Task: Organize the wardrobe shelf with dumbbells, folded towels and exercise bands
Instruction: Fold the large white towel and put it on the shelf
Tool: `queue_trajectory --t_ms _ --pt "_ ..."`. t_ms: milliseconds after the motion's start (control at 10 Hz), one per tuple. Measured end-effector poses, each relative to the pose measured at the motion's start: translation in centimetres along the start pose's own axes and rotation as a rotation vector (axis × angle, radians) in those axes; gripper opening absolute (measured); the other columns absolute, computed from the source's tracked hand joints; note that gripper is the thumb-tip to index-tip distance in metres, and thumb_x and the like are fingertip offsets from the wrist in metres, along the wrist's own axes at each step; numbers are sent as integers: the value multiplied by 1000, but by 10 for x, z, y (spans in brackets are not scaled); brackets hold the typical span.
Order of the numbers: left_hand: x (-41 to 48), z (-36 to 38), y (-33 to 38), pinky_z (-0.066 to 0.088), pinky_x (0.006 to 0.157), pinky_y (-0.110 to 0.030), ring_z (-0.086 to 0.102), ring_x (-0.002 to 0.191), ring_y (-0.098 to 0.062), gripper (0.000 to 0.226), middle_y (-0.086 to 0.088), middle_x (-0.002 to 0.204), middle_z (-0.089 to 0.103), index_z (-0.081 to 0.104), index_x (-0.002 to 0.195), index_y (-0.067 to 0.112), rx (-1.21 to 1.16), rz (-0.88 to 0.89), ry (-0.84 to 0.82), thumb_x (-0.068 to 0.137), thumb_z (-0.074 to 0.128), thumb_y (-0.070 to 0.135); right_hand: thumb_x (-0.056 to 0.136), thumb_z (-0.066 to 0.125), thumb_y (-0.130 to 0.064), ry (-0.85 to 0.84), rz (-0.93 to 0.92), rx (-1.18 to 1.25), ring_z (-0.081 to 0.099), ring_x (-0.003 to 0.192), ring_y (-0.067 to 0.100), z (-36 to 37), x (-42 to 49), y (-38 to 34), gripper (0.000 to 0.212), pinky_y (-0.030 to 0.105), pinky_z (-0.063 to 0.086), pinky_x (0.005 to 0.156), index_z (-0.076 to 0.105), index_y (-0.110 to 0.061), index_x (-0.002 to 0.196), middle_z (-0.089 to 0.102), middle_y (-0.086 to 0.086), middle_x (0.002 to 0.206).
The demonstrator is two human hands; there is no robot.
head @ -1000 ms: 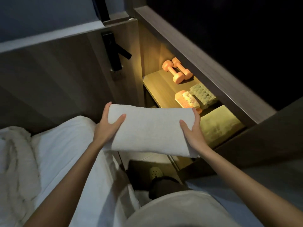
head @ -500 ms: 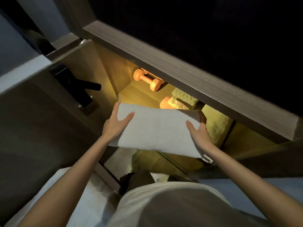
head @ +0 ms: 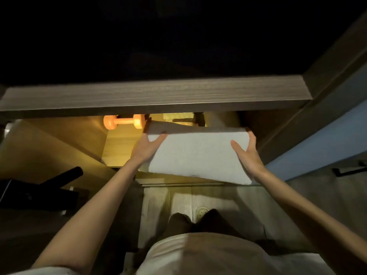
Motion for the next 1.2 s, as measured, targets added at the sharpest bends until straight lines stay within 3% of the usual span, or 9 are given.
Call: queue_trajectory --t_ms 100,200,300,400,500,700,900,1000,1200 --pt "13 13 12 41 63 -24 65 78 -21 46 -1 73 67 65 75 12 61 -17 -53 83 60 57 94 54 -40 44 -4 36 48 103 5 -11 -2 10 72 28 41 81 3 -40 146 36 -11 126" --pt "31 26 15 47 78 -28 63 96 -18 41 -1 102 69 67 94 20 104 -13 -37 75 69 57 95 52 -40 71 -7 66 46 99 -2 -18 0 22 70 18 38 73 2 -44 145 36 -19 118" --pt "45 36 16 36 104 -36 48 124 -29 82 -6 138 50 49 136 17 196 -85 -123 73 65 67 96 50 -40 81 8 98 47 100 0 -20 0 33 69 20 39 74 0 -47 143 36 -22 118" --pt "57 46 24 29 108 -29 42 125 -32 65 -3 145 42 36 144 9 -529 -96 -168 93 52 46 95 51 -42 118 15 119 47 100 1 -20 0 42 68 23 39 76 1 -51 141 36 -27 115" --pt "69 49 35 31 101 -16 31 128 -9 73 18 143 33 20 149 28 204 394 -37 90 61 42 93 55 -42 171 -4 130 48 102 6 -19 7 51 69 25 42 78 5 -51 140 38 -25 116" --pt "113 72 16 19 108 -24 19 143 -19 79 3 158 16 15 151 25 122 570 9 89 60 42 86 64 -47 330 26 206 55 91 8 -11 31 87 66 23 44 64 17 -39 132 47 -15 105" --pt "156 76 -34 7 119 -38 10 147 -26 79 3 159 -3 -1 150 36 116 446 103 94 54 37 85 65 -45 432 -81 207 56 89 6 5 48 105 56 21 43 62 23 -34 121 49 -12 102" --pt "140 63 -32 26 117 -41 36 138 -15 107 14 150 36 22 148 42 -100 594 29 59 79 63 86 65 -44 451 -157 199 56 88 6 12 46 104 55 22 42 61 26 -31 123 49 -12 102" --pt "118 42 -11 30 99 -19 35 123 1 103 19 135 38 28 147 34 -227 604 214 61 71 68 87 63 -44 476 -260 262 52 88 5 18 30 92 55 22 40 62 24 -31 124 45 -14 99"
Point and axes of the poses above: each hand's wrist, its own x-axis towards the middle knuckle, its own z-axis out of the palm, y = z × x, the point moved 5 cm from there along x, towards the middle knuckle
